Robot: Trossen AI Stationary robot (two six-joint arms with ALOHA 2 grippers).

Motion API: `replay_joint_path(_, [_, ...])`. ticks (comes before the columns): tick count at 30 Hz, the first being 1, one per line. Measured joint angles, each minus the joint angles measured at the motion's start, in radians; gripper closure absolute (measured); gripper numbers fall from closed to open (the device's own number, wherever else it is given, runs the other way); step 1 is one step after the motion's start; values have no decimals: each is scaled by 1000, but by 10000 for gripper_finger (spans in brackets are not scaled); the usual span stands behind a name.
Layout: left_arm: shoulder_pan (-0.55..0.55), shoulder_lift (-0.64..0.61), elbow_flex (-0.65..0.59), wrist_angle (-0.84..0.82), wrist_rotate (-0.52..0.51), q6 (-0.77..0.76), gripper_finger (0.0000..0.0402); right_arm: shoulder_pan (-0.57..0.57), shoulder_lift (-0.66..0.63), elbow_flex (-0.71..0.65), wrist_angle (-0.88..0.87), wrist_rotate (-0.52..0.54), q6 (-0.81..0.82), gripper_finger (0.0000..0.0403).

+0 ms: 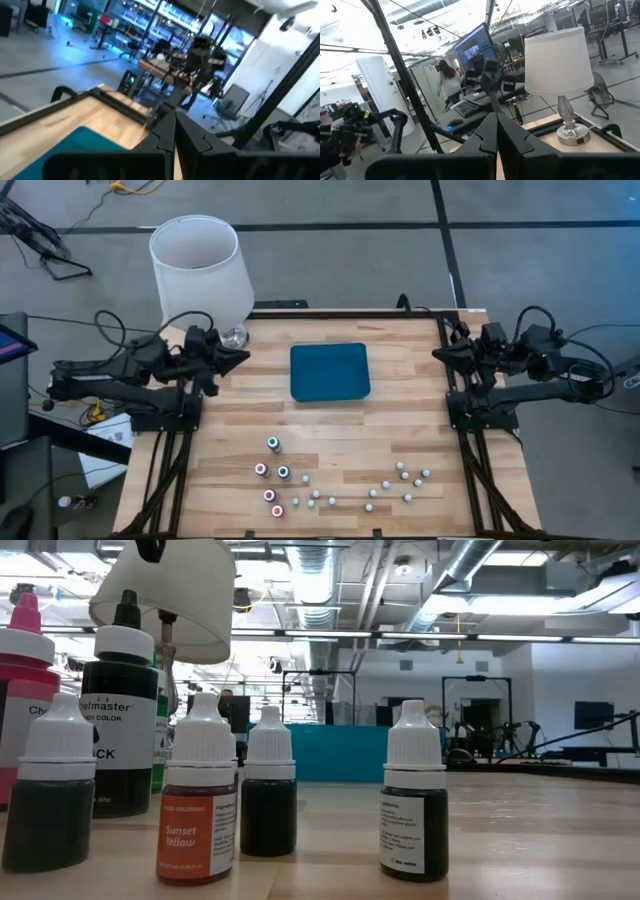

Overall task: Pick & Place food coloring
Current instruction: Put the large green food coloring bottle into the bin

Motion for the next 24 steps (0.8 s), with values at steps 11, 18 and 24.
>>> replay_joint_path(11, [0, 104, 0, -25, 98, -102, 401, 32, 173, 0, 192, -1, 45, 403])
replay_joint_path(18, [0, 189, 0, 19, 333, -120, 401, 66, 340, 1, 325, -4, 44, 403])
replay_joint_path(24, [-47, 251, 0, 121, 544, -73, 401, 66, 472, 1, 436, -103, 47, 403])
